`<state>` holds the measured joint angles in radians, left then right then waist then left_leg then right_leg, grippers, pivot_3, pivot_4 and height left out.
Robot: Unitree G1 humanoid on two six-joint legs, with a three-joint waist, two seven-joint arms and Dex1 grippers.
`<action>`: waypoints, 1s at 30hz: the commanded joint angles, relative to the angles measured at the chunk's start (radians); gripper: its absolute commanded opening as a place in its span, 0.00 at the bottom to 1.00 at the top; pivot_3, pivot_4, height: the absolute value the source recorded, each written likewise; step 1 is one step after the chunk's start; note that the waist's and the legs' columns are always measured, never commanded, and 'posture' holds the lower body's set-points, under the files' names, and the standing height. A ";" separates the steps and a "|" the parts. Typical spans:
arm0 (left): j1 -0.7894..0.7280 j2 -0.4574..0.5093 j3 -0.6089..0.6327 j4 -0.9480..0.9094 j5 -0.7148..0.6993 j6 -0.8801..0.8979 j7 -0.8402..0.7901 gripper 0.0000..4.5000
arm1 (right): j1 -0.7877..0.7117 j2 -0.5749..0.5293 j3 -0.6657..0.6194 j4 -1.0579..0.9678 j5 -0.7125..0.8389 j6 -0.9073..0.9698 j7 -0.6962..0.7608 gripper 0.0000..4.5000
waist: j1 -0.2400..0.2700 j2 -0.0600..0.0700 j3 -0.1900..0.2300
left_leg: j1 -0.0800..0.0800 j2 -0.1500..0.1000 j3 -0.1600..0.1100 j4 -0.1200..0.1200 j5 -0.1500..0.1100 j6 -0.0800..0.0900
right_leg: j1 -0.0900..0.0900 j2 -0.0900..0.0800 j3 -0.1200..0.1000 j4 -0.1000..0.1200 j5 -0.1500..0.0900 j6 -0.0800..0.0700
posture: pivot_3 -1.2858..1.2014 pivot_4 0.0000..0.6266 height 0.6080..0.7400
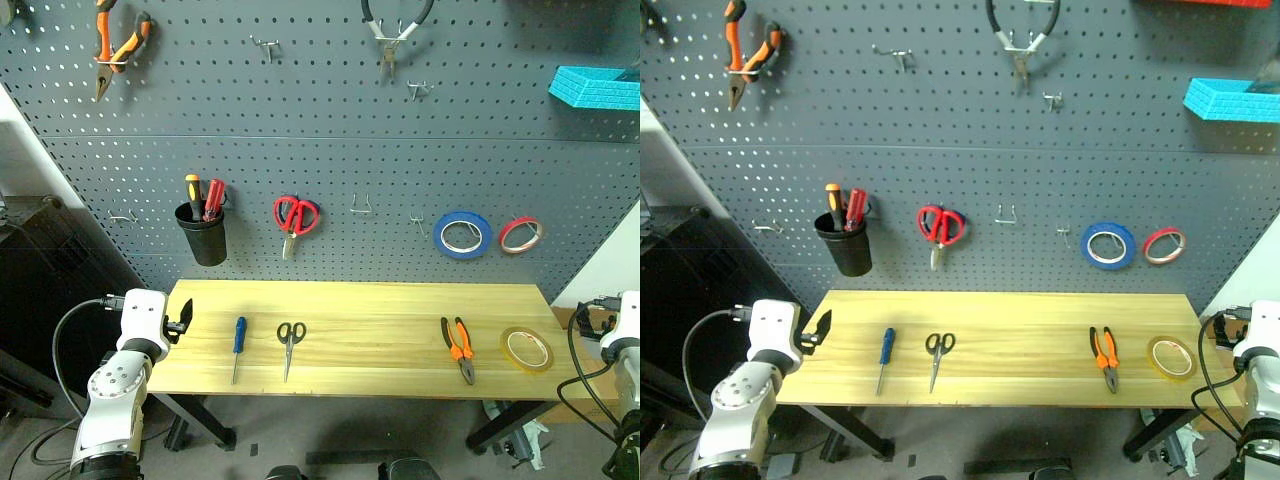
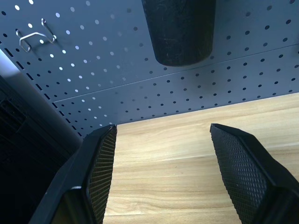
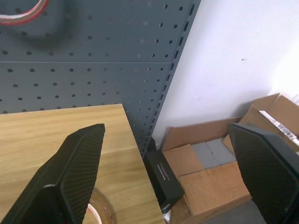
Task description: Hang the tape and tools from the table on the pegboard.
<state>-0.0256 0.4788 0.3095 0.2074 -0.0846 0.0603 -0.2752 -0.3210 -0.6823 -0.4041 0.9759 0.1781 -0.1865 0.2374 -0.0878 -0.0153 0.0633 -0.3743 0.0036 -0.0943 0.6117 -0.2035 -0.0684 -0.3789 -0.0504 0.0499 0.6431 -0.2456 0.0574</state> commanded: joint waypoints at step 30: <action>-0.135 -0.013 -0.465 -0.466 -0.070 0.461 -0.387 0.75 | 0.151 0.035 0.241 -0.638 -0.041 0.607 0.221 1.00 | -0.057 -0.003 0.064 | -0.004 0.002 0.001 0.002 0.000 0.000 | -0.002 -0.001 -0.001 0.000 -0.001 0.001 | 0.43 0.24 1.00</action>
<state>-0.1225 0.4541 -0.1298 -0.2208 -0.1328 0.4899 -0.6182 -0.1420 -0.6438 -0.1693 0.3457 0.1286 0.3839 0.4412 -0.1444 -0.0181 0.1276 -0.3791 0.0057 -0.0934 0.6133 -0.2037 -0.0686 -0.3821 -0.0507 0.0483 0.6436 -0.2463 0.0580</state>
